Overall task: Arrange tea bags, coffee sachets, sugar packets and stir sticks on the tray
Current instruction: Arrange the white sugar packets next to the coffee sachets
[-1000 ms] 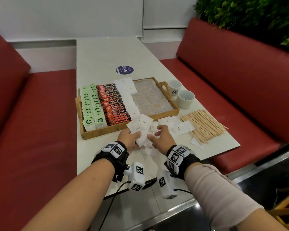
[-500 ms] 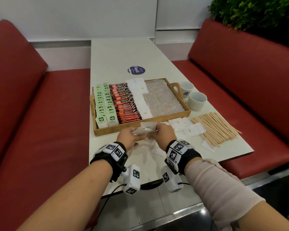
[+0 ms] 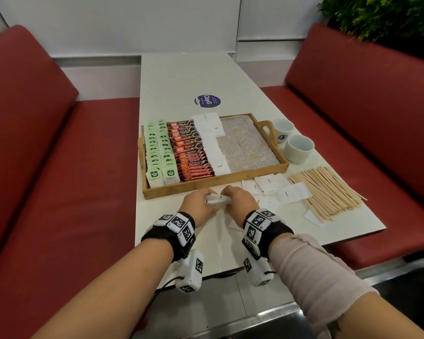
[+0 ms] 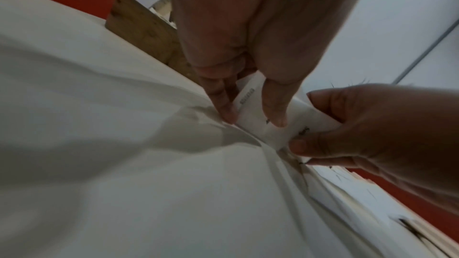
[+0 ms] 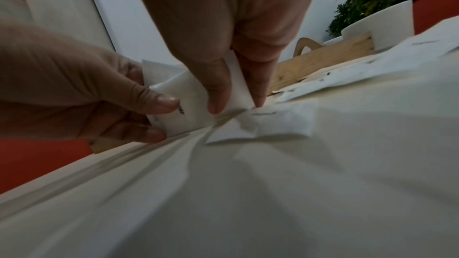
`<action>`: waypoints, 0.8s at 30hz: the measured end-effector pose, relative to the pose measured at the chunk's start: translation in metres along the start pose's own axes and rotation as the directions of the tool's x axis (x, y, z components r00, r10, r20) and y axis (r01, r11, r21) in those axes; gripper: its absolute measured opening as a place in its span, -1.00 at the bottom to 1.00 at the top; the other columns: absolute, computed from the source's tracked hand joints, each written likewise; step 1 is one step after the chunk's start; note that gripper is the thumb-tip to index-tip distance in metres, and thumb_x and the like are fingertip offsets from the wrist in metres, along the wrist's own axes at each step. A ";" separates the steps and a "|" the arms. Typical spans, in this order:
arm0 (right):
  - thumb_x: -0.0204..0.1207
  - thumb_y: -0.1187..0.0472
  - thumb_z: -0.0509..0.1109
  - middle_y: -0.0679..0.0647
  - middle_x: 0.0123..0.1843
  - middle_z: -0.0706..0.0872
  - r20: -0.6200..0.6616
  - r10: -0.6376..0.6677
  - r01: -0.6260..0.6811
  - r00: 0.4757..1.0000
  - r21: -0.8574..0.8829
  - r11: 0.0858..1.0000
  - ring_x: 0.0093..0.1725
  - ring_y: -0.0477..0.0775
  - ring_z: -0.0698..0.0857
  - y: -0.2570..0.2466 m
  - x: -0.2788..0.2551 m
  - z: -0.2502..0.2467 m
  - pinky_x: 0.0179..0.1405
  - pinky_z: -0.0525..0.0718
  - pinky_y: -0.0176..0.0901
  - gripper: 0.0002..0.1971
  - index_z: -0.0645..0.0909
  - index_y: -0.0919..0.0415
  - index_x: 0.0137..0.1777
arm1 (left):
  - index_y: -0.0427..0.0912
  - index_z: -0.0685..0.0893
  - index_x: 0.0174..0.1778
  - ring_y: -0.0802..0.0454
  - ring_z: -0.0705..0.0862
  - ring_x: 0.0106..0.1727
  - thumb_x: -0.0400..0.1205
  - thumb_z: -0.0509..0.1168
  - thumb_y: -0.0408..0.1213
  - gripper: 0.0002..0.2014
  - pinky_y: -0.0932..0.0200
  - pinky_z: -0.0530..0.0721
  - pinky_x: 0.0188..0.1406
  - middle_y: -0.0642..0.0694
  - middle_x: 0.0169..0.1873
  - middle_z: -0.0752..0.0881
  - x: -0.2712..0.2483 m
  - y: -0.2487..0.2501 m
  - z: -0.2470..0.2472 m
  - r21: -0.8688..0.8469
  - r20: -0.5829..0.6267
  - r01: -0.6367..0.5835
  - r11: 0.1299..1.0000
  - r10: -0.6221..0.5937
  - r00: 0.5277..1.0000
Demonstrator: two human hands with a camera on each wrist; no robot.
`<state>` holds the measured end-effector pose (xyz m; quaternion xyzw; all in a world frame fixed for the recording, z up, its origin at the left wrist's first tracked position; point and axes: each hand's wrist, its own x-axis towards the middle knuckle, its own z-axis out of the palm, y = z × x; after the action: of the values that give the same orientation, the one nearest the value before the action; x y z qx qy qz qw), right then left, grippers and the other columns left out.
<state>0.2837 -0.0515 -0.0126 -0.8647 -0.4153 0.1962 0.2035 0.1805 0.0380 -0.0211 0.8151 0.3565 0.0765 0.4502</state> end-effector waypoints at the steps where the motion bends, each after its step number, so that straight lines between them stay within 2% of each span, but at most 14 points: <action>1: 0.47 0.41 0.32 0.18 0.09 0.69 0.002 -0.004 0.004 1.000 0.001 1.000 0.05 0.18 0.66 0.001 0.001 0.000 -0.04 0.54 -0.15 -0.72 0.60 0.19 0.17 | -0.10 0.66 0.07 -0.01 0.64 -0.01 0.48 0.40 -0.40 -0.73 0.24 0.48 -0.10 -0.10 0.00 0.73 0.001 0.001 0.001 0.039 0.011 -0.010 0.999 0.009 1.000; 3: 0.46 0.40 0.32 0.19 0.04 0.73 0.007 -0.014 0.014 1.000 0.012 1.000 -0.01 0.16 0.66 0.003 0.003 -0.001 -0.14 0.51 -0.19 -0.74 0.62 0.20 0.13 | -0.11 0.65 0.02 -0.04 0.62 -0.03 0.51 0.38 -0.38 -0.81 0.22 0.44 -0.14 -0.10 -0.07 0.72 0.004 0.001 0.002 0.054 0.008 -0.008 0.999 0.007 1.000; 5: 0.45 0.40 0.35 0.20 0.02 0.75 0.013 -0.010 0.010 1.000 0.059 0.998 -0.02 0.17 0.68 0.004 0.006 -0.004 -0.11 0.59 -0.14 -0.73 0.62 0.18 0.14 | -0.11 0.66 0.05 -0.03 0.64 -0.06 0.50 0.41 -0.35 -0.78 0.22 0.47 -0.13 -0.06 -0.11 0.70 0.006 -0.001 -0.001 -0.001 -0.028 0.021 1.000 -0.021 0.999; 7: 0.43 0.37 0.44 0.16 0.04 0.74 0.015 0.011 -0.013 1.000 0.160 0.987 0.03 0.16 0.69 0.006 0.009 -0.012 0.02 0.64 -0.09 -0.68 0.61 0.15 0.18 | -0.13 0.70 0.08 -0.01 0.68 -0.05 0.47 0.50 -0.32 -0.72 0.18 0.57 -0.06 -0.06 -0.09 0.74 0.010 -0.005 -0.006 -0.154 -0.051 0.030 0.988 -0.039 0.998; 9: 0.41 0.33 0.51 0.11 0.03 0.74 -0.002 0.010 -0.009 1.000 0.278 0.960 0.03 0.10 0.68 0.008 0.013 -0.021 0.06 0.63 -0.11 -0.67 0.62 0.16 0.17 | -0.12 0.71 0.02 0.01 0.71 -0.11 0.46 0.53 -0.28 -0.75 0.14 0.63 -0.10 -0.07 -0.11 0.77 0.014 -0.004 -0.011 -0.337 -0.065 0.047 0.940 -0.073 0.995; 11: 0.38 0.35 0.54 0.06 -0.02 0.73 -0.024 -0.002 0.013 1.000 0.450 0.893 -0.02 0.09 0.70 0.009 0.018 -0.029 0.04 0.68 -0.05 -0.71 0.62 0.13 0.06 | -0.07 0.68 -0.04 0.06 0.71 -0.19 0.49 0.50 -0.27 -0.82 0.16 0.63 -0.19 -0.05 -0.14 0.77 0.016 0.004 -0.015 -0.566 -0.039 0.103 0.818 -0.151 0.988; 13: 0.39 0.40 0.53 0.02 -0.08 0.72 -0.015 -0.017 0.023 1.000 0.595 0.803 -0.09 0.09 0.72 0.007 0.023 -0.035 -0.03 0.74 0.00 -0.72 0.58 0.08 -0.04 | -0.04 0.66 -0.02 0.05 0.70 -0.16 0.55 0.44 -0.22 -0.86 0.18 0.64 -0.18 -0.05 -0.10 0.76 0.018 0.014 -0.016 -0.745 0.034 0.166 0.646 -0.211 0.977; 16: 0.43 0.44 0.49 0.03 -0.09 0.72 0.012 -0.062 0.037 0.998 0.685 0.728 -0.14 0.07 0.71 0.002 0.032 -0.045 -0.07 0.75 0.00 -0.74 0.58 0.11 -0.02 | -0.08 0.64 0.14 -0.03 0.71 -0.03 0.62 0.34 -0.13 -0.79 0.06 0.69 -0.11 -0.09 -0.02 0.75 0.024 0.029 -0.014 -0.861 0.105 0.203 0.465 -0.229 0.968; 19: 0.46 0.44 0.46 0.03 -0.09 0.71 0.009 -0.091 0.058 0.996 0.701 0.711 -0.10 0.10 0.70 0.000 0.039 -0.056 -0.04 0.76 0.06 -0.76 0.59 0.12 0.01 | -0.14 0.64 0.19 -0.21 0.68 0.17 0.68 0.23 -0.08 -0.73 -0.17 0.70 0.02 -0.20 0.10 0.72 0.028 0.041 -0.013 -0.897 0.176 0.234 0.376 -0.182 0.967; 21: 0.45 0.43 0.47 0.00 -0.12 0.68 -0.020 -0.079 0.071 0.997 0.692 0.719 -0.10 0.12 0.69 0.002 0.044 -0.061 -0.02 0.74 0.13 -0.75 0.59 0.10 0.01 | -0.18 0.60 0.27 -0.31 0.65 0.24 0.70 0.15 -0.06 -0.66 -0.25 0.68 0.06 -0.29 0.18 0.68 0.031 0.048 -0.013 -0.907 0.233 0.263 0.331 -0.128 0.964; 24: 0.40 0.34 0.54 -0.02 -0.20 0.61 -0.098 -0.042 0.096 0.994 0.644 0.759 -0.14 0.10 0.64 0.006 0.053 -0.068 -0.02 0.70 0.16 -0.72 0.55 0.01 -0.06 | -0.23 0.57 0.31 -0.28 0.73 0.09 0.73 0.06 -0.08 -0.62 -0.18 0.74 -0.04 -0.32 0.14 0.71 0.035 0.057 -0.012 -0.908 0.284 0.287 0.305 -0.055 0.957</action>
<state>0.3531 -0.0260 0.0326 -0.7323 -0.3454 0.2860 0.5125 0.2298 0.0493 0.0247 0.3621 0.2831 0.1385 0.8772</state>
